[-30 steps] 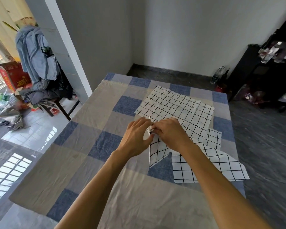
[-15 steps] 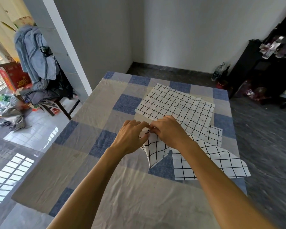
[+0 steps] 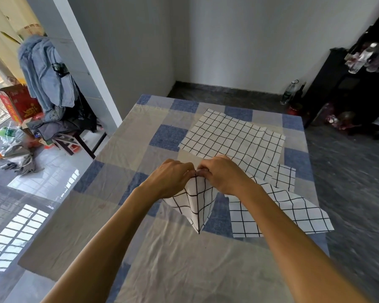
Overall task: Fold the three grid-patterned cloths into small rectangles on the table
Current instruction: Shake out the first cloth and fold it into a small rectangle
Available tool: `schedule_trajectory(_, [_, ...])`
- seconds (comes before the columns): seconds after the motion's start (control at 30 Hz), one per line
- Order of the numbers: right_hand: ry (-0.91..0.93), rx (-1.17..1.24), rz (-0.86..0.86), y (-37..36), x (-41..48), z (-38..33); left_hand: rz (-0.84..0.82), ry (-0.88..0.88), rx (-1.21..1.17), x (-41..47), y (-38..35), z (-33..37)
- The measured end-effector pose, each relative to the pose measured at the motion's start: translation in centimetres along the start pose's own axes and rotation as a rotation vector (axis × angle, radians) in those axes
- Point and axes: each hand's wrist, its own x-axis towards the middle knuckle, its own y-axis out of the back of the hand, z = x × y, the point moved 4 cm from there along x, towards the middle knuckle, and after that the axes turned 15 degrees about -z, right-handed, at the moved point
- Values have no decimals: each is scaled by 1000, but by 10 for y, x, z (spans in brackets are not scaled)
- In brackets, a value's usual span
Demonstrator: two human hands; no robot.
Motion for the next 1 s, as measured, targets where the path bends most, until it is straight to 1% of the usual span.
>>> schedule_trajectory(0.13, [0,20,-21,2,-1,-2,-24,-40,-125,4,-5,-7])
schedule_trajectory(0.27, [7,0,-6,6,-1,-3,-57,-6,-288,4,-15,-10])
schedule_trajectory(0.43, [49,-52,22,5,1,1,-43,24,-344,5,-12,-11])
schedule_trajectory(0.53, [41,-22,14,1,2,4,-74,53,-360,5,-10,-9])
schedule_trajectory(0.6, [25,93,-22,-2,2,7,-106,60,-376,4,-10,-8])
schedule_trajectory(0.7, [21,436,-86,-2,-1,6,-121,63,-407,2,-12,-10])
schedule_trajectory(0.73, [27,492,-99,-2,-2,5,-105,60,-417,1,-12,-11])
schedule_trajectory(0.9, [50,580,-167,-3,-3,2,-47,34,-482,0,-7,-14])
schedule_trajectory(0.93, [51,607,-168,-3,-1,1,-16,30,-495,0,-6,-15])
schedule_trajectory(1.0, [49,660,-139,-3,0,1,127,41,-490,-2,-4,-17])
